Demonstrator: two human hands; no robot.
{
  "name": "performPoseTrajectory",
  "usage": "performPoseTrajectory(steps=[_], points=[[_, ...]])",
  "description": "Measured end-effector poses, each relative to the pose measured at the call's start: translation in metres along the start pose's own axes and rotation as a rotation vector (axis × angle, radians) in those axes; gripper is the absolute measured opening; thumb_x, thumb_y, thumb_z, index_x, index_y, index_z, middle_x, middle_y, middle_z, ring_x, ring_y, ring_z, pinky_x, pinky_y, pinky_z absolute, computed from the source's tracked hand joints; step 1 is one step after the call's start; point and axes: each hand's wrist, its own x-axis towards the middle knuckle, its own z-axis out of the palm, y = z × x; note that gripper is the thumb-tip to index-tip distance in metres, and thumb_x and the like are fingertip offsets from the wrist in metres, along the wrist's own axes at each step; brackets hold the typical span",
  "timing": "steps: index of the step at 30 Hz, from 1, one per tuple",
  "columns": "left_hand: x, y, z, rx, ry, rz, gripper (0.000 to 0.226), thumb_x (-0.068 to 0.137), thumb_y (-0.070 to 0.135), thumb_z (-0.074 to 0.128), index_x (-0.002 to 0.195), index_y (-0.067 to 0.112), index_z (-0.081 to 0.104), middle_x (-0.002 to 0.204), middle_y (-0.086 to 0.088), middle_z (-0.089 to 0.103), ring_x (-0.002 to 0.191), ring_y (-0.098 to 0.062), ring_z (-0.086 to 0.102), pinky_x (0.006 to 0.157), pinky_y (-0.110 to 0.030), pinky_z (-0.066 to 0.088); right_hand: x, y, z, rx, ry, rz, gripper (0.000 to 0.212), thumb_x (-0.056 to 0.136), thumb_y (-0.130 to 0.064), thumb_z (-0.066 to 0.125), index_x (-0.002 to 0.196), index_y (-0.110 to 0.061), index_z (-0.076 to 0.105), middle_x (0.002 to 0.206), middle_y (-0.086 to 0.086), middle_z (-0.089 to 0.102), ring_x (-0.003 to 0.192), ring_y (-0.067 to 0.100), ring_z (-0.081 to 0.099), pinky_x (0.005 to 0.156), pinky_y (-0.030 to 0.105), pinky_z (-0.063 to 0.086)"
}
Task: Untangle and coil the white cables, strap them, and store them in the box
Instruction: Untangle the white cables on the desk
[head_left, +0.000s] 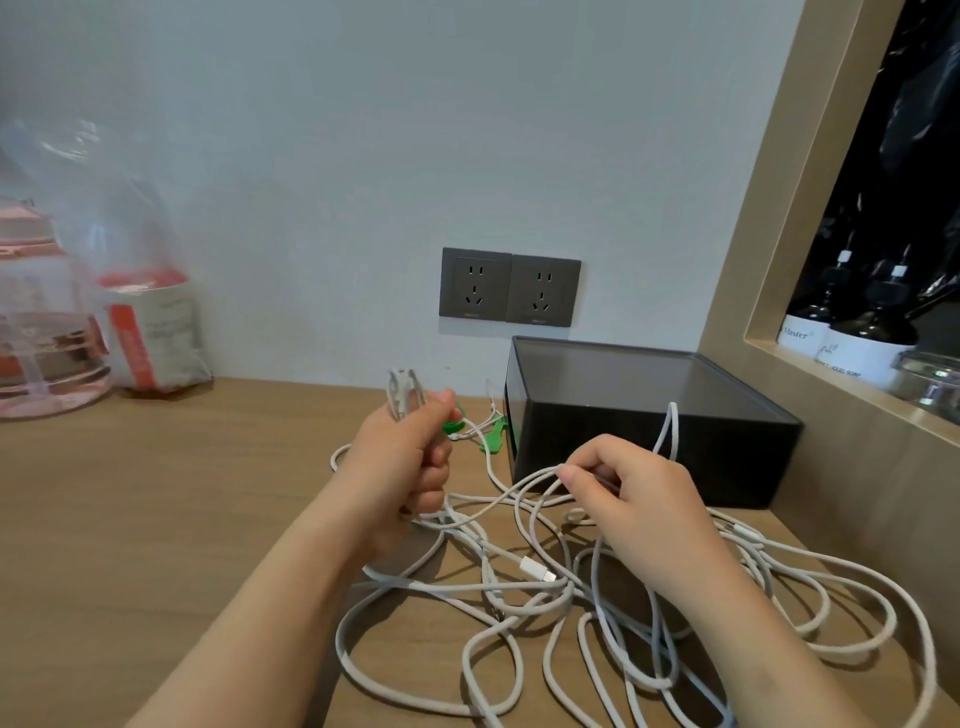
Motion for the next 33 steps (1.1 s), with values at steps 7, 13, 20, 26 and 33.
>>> performPoseTrajectory(steps=[7,13,20,26,33], points=[[-0.009,-0.004,0.007,0.621,-0.237,0.067,0.023,0.084,0.034,0.063,0.086,0.012,0.058,0.050,0.014,0.049,0.042,-0.002,0.040,0.043,-0.013,0.036,-0.002,-0.003,0.005,0.095,0.017,-0.153,0.025,0.089,-0.025,0.056,0.075,-0.044,0.050,0.068,-0.016,0.058,0.078,-0.006,0.054,0.064,0.006,0.042],[-0.012,-0.013,0.015,0.891,-0.310,0.110,0.010,0.089,0.031,0.061,0.080,0.027,0.059,0.069,0.009,0.063,0.068,-0.002,0.061,0.076,-0.026,0.051,-0.002,0.001,0.007,0.015,0.190,-0.240,0.024,0.082,-0.034,0.063,0.070,-0.047,0.046,0.060,-0.023,0.052,0.079,-0.004,0.056,0.063,0.009,0.045],[-0.015,-0.012,0.017,1.070,-0.198,0.244,0.018,0.096,0.030,0.047,0.079,0.034,0.051,0.073,0.011,0.057,0.069,-0.004,0.056,0.064,-0.017,0.046,-0.001,0.005,0.004,-0.221,0.302,-0.158,0.038,0.071,-0.065,0.044,0.063,-0.028,0.053,0.052,-0.014,0.048,0.053,0.004,0.049,0.055,0.021,0.040],[-0.013,-0.012,0.016,0.955,-0.018,0.290,0.023,0.098,0.022,0.045,0.076,0.029,0.050,0.072,0.007,0.054,0.064,-0.004,0.049,0.054,-0.008,0.038,0.001,0.008,-0.002,-0.484,0.348,-0.054,0.033,0.081,-0.056,0.049,0.071,-0.026,0.059,0.063,-0.010,0.054,0.064,0.010,0.049,0.070,0.027,0.029],[-0.010,-0.017,0.019,0.669,0.120,0.158,0.030,0.098,0.034,0.042,0.077,0.014,0.050,0.058,0.001,0.041,0.053,-0.013,0.036,0.051,-0.026,0.032,0.002,0.003,0.003,-0.133,0.347,-0.026,0.014,0.092,-0.022,0.053,0.102,-0.022,0.063,0.081,-0.016,0.054,0.073,-0.001,0.051,0.057,0.005,0.037]])
